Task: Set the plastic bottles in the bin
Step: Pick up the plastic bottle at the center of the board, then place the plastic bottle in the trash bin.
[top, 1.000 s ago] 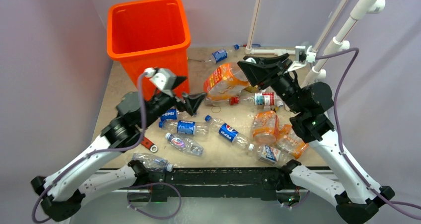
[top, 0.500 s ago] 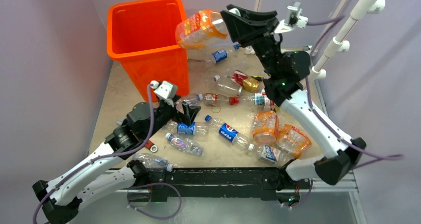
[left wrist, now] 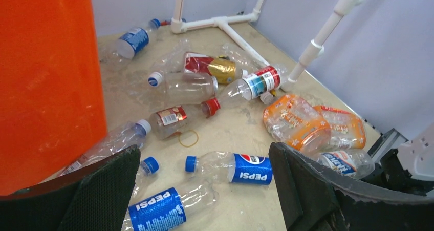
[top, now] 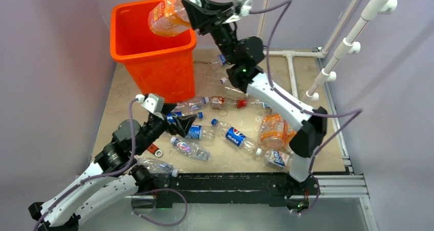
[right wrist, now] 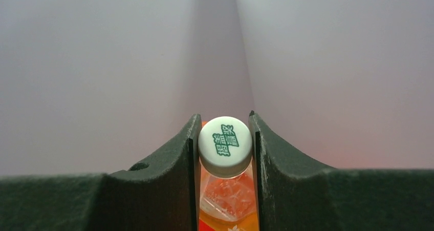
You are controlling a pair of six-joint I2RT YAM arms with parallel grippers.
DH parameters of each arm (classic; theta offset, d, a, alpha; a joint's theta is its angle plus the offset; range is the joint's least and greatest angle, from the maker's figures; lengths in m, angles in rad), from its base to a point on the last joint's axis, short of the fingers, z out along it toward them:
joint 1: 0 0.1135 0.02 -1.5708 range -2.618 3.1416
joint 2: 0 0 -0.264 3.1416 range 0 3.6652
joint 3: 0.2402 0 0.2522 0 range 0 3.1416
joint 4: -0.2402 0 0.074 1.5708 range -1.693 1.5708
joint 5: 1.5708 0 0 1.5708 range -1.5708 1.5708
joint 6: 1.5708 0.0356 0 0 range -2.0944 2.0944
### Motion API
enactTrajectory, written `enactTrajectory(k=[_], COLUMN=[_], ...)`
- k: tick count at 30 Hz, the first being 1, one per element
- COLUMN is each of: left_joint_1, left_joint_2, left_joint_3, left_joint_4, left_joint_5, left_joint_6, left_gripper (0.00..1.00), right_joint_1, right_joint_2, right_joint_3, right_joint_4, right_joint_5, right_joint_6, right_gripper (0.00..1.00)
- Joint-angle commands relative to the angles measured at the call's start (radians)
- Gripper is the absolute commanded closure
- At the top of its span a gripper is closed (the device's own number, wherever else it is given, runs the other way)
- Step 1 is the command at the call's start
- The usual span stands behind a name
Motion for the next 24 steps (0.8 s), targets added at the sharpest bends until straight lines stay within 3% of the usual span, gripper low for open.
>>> enactTrajectory(k=[1, 9, 17, 19, 22, 24], left_joint_1=[-0.001, 0.0, 0.002, 0.003, 0.005, 0.004], left_joint_2=[-0.055, -0.066, -0.045, -0.033, -0.03, -0.032], left_joint_3=[-0.026, -0.02, -0.02, -0.015, -0.015, -0.017], left_joint_4=[0.026, 0.007, 0.03, 0.028, 0.023, 0.023], left_joint_5=[-0.055, -0.102, -0.081, -0.072, -0.069, -0.075], left_joint_6=[-0.001, -0.008, -0.005, -0.004, -0.007, -0.011], left_gripper=[0.04, 0.03, 0.03, 0.03, 0.04, 0.04], right_joint_1=[0.057, 0.063, 0.063, 0.063, 0.063, 0.063], right_joint_2=[0.128, 0.386, 0.471, 0.459, 0.453, 0.447], right_joint_3=[0.168, 0.509, 0.599, 0.569, 0.574, 0.583], right_joint_4=[0.039, -0.277, -0.486, -0.489, -0.508, -0.518], right_joint_5=[0.136, 0.188, 0.193, 0.188, 0.177, 0.168], right_joint_6=[-0.152, -0.189, -0.147, -0.137, -0.13, -0.124], right_gripper=[1.0, 1.0, 1.0, 0.81, 0.39, 0.24])
